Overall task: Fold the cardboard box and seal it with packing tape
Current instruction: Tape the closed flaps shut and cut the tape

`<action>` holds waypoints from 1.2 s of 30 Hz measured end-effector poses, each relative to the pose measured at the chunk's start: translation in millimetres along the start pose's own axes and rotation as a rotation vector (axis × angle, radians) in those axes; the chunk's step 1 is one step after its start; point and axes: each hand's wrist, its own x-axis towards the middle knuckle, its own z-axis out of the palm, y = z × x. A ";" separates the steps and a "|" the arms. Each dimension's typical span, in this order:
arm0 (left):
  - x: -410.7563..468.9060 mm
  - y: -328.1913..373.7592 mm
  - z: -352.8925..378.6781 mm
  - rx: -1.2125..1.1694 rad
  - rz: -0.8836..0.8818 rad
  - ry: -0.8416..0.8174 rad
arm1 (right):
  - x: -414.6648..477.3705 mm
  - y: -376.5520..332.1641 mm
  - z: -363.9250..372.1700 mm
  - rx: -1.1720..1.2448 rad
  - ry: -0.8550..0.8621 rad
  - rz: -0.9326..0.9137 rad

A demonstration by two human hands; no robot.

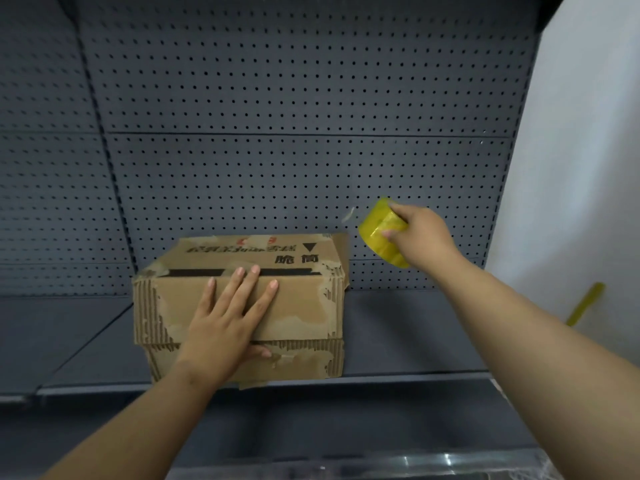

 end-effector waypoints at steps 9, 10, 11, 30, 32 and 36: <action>-14.1 -7.1 -53.2 -0.419 -0.162 -0.017 | -69.6 -112.3 2.9 -0.209 -0.075 -0.274; -13.0 -7.2 -67.3 -0.612 -0.262 0.030 | -76.3 -121.4 4.6 -0.228 -0.084 -0.288; -11.7 -8.6 -80.6 -0.821 -0.341 0.115 | -82.5 -130.1 6.4 -0.240 -0.089 -0.300; -43.4 -74.0 -185.0 -1.789 -0.531 0.361 | -150.1 -189.8 -4.9 -0.021 -0.288 -0.404; -47.1 -72.8 -193.8 -1.804 -0.539 0.335 | -153.0 -189.5 -10.6 0.064 -0.314 -0.399; -53.2 -66.0 -208.3 -1.808 -0.543 0.291 | -161.3 -182.5 -26.6 0.189 -0.452 -0.334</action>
